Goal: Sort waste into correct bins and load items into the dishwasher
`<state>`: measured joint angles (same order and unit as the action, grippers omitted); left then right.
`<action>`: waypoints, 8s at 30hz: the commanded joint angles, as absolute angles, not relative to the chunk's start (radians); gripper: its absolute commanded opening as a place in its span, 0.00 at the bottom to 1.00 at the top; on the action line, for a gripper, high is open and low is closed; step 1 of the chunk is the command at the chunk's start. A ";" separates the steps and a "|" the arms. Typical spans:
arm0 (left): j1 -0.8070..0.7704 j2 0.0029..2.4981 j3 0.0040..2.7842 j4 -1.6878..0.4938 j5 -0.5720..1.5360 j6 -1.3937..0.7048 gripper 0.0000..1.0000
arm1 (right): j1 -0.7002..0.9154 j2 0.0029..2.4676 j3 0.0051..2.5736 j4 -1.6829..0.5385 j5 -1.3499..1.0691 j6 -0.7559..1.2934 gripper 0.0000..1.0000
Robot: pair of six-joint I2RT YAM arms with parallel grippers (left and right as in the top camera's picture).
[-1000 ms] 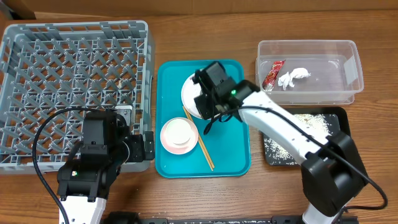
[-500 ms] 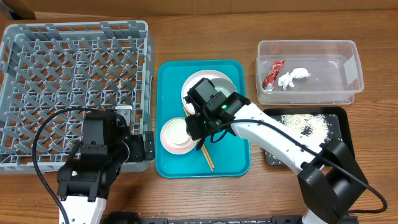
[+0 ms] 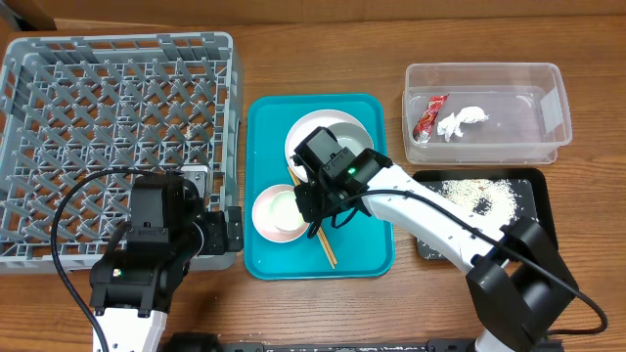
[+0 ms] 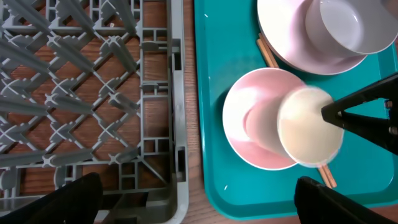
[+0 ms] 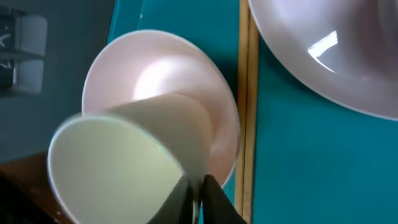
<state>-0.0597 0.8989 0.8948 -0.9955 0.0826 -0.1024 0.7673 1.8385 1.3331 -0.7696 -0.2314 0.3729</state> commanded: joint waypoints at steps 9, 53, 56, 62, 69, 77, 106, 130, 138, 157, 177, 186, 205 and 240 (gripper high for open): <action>-0.066 0.897 0.918 -0.991 0.094 -0.113 1.00 | 0.710 1.787 1.476 -0.840 -0.240 0.372 0.04; -0.166 1.184 0.917 0.203 1.223 -0.200 1.00 | 0.279 1.634 1.497 -0.900 -1.390 0.259 0.04; -0.166 1.184 0.917 0.203 1.223 -0.199 0.90 | 0.294 1.634 1.497 -0.900 -1.390 0.261 0.04; -0.166 1.184 0.917 0.192 1.216 -0.199 0.64 | 0.297 1.634 1.497 -0.900 -1.393 0.261 0.04; -0.150 1.184 0.917 -0.010 0.967 -0.199 0.41 | 0.296 1.634 1.497 -0.925 -1.203 0.261 0.39; 0.203 1.176 0.978 -0.574 0.552 -0.179 0.18 | 0.135 1.606 1.501 -1.182 -0.479 0.228 0.51; 0.444 1.350 1.158 -0.857 0.286 -0.179 1.00 | 0.049 1.575 1.501 -1.334 -0.330 0.155 0.52; -0.548 1.787 1.174 -0.883 0.120 -0.204 0.04 | -0.070 1.575 1.501 -1.395 -0.113 0.262 0.61; -0.454 1.547 1.357 -1.001 -0.134 -0.218 0.04 | -0.070 1.575 1.501 -1.397 -0.113 0.262 0.61; 0.466 1.763 1.416 -0.916 1.263 0.382 0.04 | -0.070 1.575 1.501 -1.398 -0.113 0.262 0.61; 0.706 1.892 1.427 -1.107 1.205 0.381 1.00 | -0.070 1.575 1.501 -1.398 -0.114 0.262 0.61; 0.542 1.557 1.430 -1.071 1.025 0.318 1.00 | -0.070 1.575 1.501 -1.413 -0.113 0.262 0.61; -0.493 1.850 1.430 -0.698 0.307 0.044 1.00 | -0.231 1.575 1.501 -1.443 -0.084 0.288 0.73; -0.257 1.571 1.561 -0.757 0.334 0.005 0.04 | -0.231 1.575 1.501 -1.446 -0.084 0.288 0.74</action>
